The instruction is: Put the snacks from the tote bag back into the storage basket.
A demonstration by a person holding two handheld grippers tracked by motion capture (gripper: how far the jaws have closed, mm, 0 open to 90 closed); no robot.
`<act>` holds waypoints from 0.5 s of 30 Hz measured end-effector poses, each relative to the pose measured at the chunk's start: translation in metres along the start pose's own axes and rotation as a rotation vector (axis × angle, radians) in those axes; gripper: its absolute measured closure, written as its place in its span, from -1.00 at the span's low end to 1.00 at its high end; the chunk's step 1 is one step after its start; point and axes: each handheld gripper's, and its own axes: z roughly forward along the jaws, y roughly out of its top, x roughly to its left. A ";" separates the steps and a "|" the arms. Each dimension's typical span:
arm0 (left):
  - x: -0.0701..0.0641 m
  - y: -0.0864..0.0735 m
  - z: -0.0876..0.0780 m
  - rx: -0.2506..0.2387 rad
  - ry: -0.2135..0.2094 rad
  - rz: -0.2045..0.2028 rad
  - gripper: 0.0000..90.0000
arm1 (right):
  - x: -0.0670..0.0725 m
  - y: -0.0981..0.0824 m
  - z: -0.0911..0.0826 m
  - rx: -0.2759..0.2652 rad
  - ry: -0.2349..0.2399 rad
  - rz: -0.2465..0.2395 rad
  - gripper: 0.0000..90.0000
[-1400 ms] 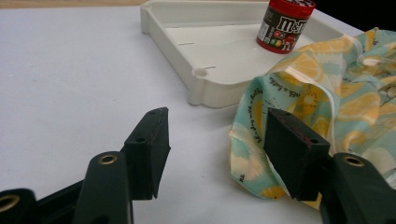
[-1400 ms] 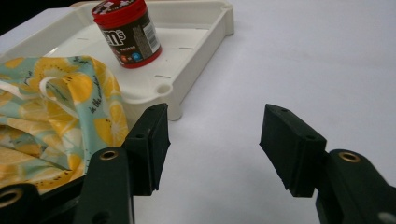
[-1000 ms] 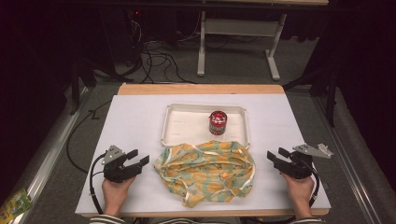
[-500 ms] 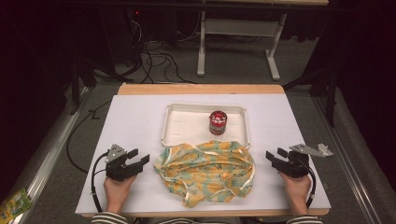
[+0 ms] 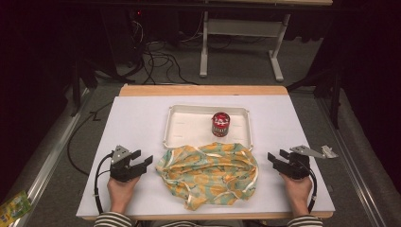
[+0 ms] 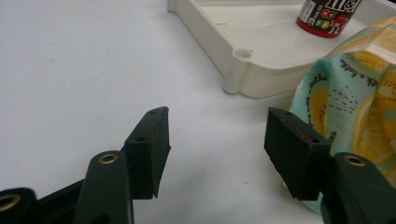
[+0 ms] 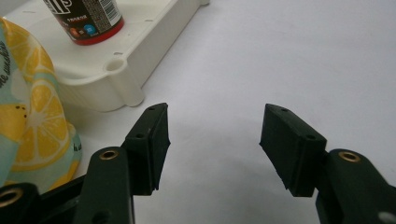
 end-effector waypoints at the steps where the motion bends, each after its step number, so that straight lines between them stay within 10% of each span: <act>1: 0.000 0.000 0.000 0.000 0.000 0.000 -0.09 | 0.000 0.000 0.000 0.000 0.000 0.000 -0.06; 15: 0.003 -0.004 0.005 -0.014 0.010 -0.016 -0.10 | 0.003 -0.004 0.003 0.000 -0.024 -0.021 -0.07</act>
